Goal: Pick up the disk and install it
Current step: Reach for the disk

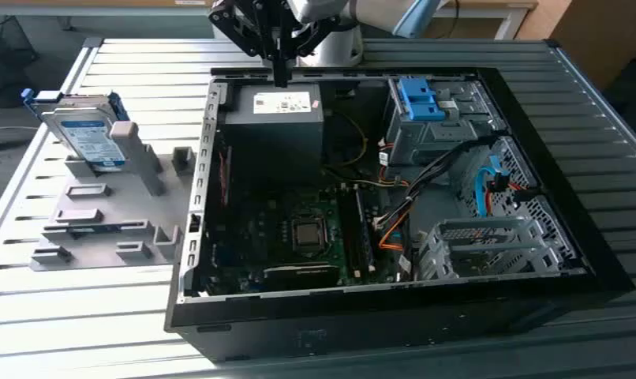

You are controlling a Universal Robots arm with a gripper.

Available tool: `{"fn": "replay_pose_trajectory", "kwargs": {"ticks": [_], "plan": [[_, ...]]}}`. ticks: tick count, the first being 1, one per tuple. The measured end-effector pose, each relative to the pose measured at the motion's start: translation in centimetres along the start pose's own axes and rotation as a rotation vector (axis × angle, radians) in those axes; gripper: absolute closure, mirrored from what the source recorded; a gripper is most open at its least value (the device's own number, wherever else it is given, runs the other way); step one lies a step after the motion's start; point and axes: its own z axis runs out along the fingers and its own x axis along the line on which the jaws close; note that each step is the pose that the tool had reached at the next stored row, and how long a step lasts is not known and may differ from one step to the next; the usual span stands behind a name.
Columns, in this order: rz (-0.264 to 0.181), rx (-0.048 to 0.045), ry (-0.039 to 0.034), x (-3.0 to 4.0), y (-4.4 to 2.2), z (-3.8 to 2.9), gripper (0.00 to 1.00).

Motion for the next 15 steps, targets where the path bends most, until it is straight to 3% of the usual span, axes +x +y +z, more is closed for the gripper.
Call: {"fn": "replay_pose_trajectory", "kwargs": {"ticks": [7,9,13,15], "plan": [[0.000,0.0000,0.0000,0.07,-0.01,0.00,0.89],[0.000,0.0000,0.0000,0.64,-0.05,0.02,0.89],[0.000,0.0000,0.0000,0.68,-0.05,0.02,0.89],[0.000,0.0001,0.0001,2.37,-0.19,0.15,0.89]]}}
